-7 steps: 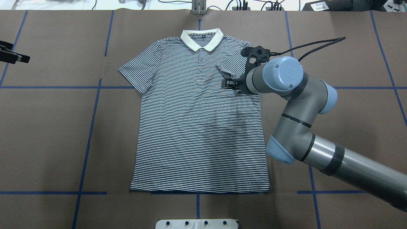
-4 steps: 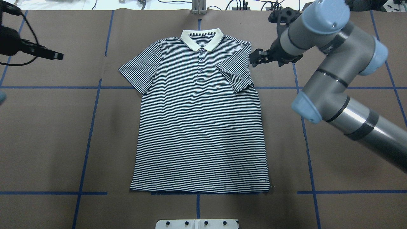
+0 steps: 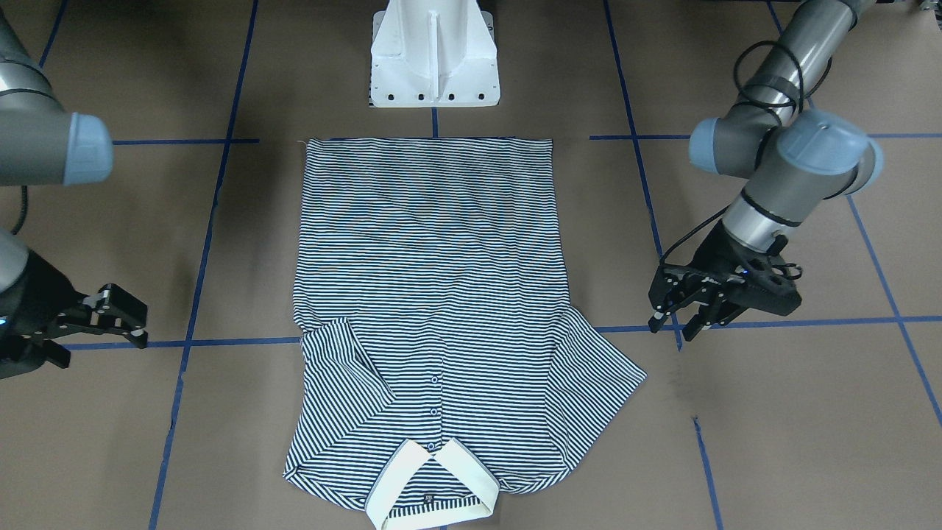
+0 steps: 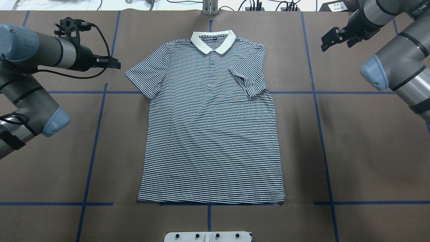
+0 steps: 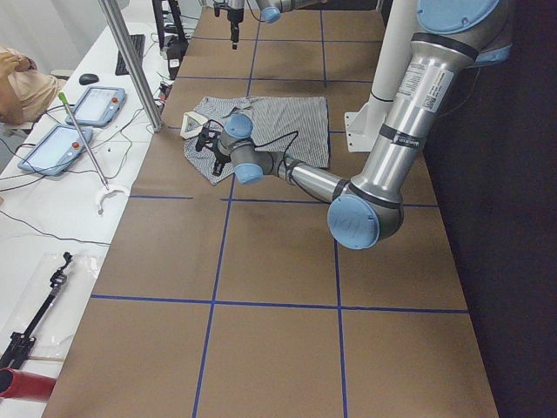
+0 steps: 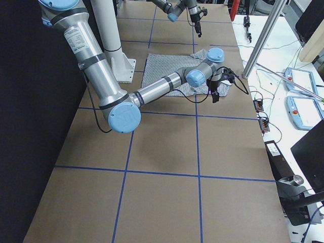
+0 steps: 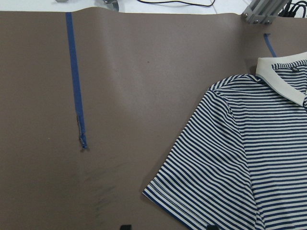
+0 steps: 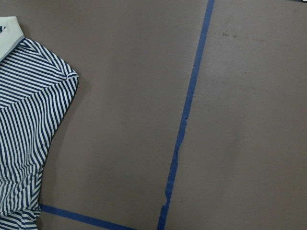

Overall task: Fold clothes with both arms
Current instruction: 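Lift the right gripper away while the left gripper moves toward the shirt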

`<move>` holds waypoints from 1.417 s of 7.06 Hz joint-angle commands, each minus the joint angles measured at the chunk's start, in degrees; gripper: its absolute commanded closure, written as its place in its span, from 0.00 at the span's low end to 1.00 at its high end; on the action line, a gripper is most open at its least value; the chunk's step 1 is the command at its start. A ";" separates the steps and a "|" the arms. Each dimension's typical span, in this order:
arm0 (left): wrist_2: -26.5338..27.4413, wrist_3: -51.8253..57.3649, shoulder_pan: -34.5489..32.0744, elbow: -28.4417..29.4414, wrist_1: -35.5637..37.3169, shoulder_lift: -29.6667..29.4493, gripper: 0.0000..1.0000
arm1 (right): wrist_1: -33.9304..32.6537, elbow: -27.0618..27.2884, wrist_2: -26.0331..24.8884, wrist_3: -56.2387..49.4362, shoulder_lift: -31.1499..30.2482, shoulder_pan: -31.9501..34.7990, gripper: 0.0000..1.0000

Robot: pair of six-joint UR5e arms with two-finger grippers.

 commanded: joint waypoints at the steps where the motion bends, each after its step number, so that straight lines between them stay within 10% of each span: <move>1: 5.45 -1.40 3.15 9.14 -0.16 -5.57 0.36 | 0.04 -0.34 0.70 -1.23 -0.46 0.79 0.00; 7: 8.28 -0.35 4.29 17.28 -0.87 -9.82 0.37 | 0.04 -0.34 0.70 -1.41 -1.16 0.79 0.00; 9: 8.28 -0.43 4.30 17.02 -1.65 -9.56 1.00 | 0.04 -0.34 0.61 -1.41 -1.16 0.79 0.00; 10: 8.28 -0.35 4.30 16.84 -1.75 -9.55 1.00 | 0.04 -0.43 0.61 -1.41 -1.07 0.79 0.00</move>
